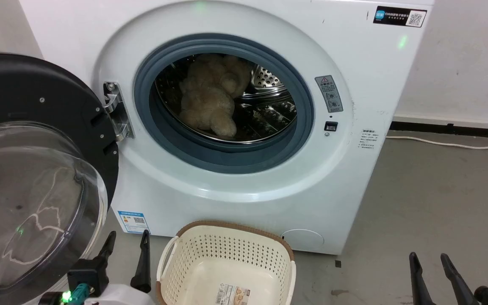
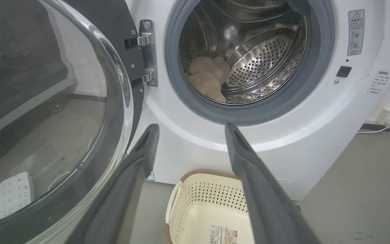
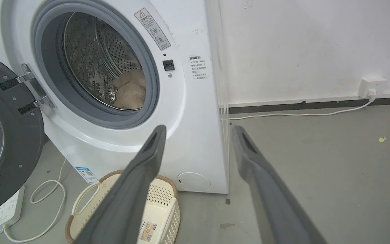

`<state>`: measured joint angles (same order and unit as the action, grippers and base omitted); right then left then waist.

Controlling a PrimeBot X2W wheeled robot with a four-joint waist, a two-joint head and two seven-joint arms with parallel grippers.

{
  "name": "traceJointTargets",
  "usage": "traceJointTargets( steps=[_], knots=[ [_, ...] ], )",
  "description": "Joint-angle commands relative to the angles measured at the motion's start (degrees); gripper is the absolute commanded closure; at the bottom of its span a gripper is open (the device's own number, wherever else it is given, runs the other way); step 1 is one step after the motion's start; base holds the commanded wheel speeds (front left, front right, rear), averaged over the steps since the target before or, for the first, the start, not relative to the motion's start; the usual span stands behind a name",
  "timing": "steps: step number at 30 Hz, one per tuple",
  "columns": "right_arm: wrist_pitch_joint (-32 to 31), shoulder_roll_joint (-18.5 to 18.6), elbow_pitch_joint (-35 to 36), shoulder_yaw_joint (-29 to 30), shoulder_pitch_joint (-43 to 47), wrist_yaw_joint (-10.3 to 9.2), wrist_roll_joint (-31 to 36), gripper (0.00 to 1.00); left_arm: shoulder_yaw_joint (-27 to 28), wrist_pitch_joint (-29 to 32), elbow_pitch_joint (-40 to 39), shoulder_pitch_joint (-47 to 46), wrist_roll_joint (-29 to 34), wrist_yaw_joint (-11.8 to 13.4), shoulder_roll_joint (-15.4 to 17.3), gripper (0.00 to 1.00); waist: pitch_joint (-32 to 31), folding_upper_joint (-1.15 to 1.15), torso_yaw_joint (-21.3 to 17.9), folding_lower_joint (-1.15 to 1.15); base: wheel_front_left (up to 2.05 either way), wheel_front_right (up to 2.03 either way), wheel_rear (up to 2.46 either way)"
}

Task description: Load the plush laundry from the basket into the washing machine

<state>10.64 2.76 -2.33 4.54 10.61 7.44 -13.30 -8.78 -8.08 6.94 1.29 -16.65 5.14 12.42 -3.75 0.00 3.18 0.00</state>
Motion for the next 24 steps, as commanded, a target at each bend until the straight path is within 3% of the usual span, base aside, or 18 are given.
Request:
traceJointTargets(
  steps=[1, 24],
  knots=[
    [-0.09, 0.11, -0.08, 0.05, 0.84, 0.05, 0.33, 0.0, 0.07, 0.12, -0.58, 0.74, 0.41, 0.29, 0.47, 0.0, -0.11, 0.0, 0.01, 0.0, 0.0, 0.0, 0.0],
    [-0.48, 0.11, -0.63, -2.17, 0.34, 0.05, -0.9, 0.0, -1.76, -1.09, -1.82, 0.17, -2.35, -2.64, 0.72, 0.0, -0.19, 0.0, -0.11, 0.0, 0.0, 0.0, 0.0]
  ],
)
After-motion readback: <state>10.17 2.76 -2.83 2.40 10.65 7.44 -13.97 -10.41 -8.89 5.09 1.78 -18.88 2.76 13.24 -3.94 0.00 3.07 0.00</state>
